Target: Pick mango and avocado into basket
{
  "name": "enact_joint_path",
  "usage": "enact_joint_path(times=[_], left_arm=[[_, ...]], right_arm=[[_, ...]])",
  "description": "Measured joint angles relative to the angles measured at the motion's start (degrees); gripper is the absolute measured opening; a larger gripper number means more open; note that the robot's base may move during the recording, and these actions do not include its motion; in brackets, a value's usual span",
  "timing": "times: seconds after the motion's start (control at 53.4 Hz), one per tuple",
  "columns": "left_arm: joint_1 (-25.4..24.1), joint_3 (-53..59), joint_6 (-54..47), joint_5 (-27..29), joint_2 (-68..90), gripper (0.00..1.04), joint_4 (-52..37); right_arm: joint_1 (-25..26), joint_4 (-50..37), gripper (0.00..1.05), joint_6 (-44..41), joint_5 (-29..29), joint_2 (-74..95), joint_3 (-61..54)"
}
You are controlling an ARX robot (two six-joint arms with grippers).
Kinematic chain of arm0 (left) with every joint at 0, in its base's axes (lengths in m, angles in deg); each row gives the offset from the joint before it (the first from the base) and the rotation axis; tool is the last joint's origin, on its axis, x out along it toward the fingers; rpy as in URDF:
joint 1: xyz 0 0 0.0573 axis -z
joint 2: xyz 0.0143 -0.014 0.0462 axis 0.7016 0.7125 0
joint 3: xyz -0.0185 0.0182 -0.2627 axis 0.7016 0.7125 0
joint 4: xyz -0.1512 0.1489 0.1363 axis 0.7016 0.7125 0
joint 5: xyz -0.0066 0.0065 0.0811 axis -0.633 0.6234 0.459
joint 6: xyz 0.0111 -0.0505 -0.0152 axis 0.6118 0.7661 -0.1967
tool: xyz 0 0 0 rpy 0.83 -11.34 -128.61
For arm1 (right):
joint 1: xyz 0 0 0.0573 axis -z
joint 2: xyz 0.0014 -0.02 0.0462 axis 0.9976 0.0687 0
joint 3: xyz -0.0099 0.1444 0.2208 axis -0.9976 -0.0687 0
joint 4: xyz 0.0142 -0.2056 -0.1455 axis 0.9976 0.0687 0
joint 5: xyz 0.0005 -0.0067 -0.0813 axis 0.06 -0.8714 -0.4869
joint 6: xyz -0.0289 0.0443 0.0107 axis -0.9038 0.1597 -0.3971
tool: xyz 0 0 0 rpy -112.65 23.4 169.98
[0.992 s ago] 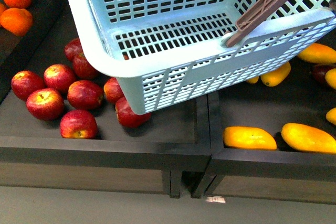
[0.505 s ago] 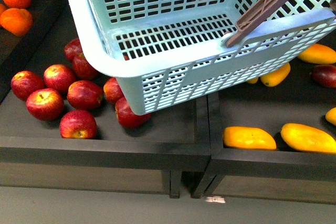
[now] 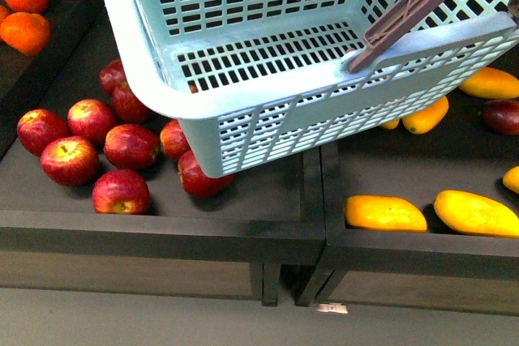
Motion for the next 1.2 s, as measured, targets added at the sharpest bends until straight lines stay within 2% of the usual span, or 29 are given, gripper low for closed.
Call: enact_joint_path(times=[0.131,0.337,0.599,0.711,0.861,0.954,1.048,1.142,1.198], left_arm=[[0.0,0.0,0.0,-0.02,0.0,0.15,0.0],[0.0,0.0,0.0,0.0,0.0,0.15,0.0],[0.0,0.0,0.0,0.0,0.0,0.15,0.0],[0.04,0.11,-0.2,-0.07,0.04,0.15,0.04],[0.07,0.17,-0.24,0.42,0.09,0.15,0.04],[-0.02,0.17,-0.37,0.48,0.09,0.15,0.04],[-0.02,0.17,-0.31,0.09,0.09,0.15,0.04],[0.0,0.17,-0.2,-0.09,0.09,0.15,0.04],[0.09,0.17,-0.22,-0.07,0.09,0.15,0.04]], right_arm=[[-5.01,-0.7,0.6,-0.07,-1.2,2.16,2.43],[-10.03,-1.16,0.61,-1.7,-2.47,4.96,3.45],[-11.78,-1.55,0.95,-3.1,-2.8,6.4,3.61],[-10.88,-1.92,0.96,-2.73,-3.56,6.38,4.26],[-7.67,-3.87,0.96,-2.71,-8.2,5.09,3.85],[-2.69,-5.27,0.96,-3.45,-12.5,-0.07,0.61],[1.05,-5.55,0.96,-4.68,-14.21,-4.42,-2.6],[1.88,-6.36,0.95,-5.55,-13.44,-5.01,-3.15],[2.12,-13.79,0.87,-9.9,-7.76,-5.11,-6.01]])
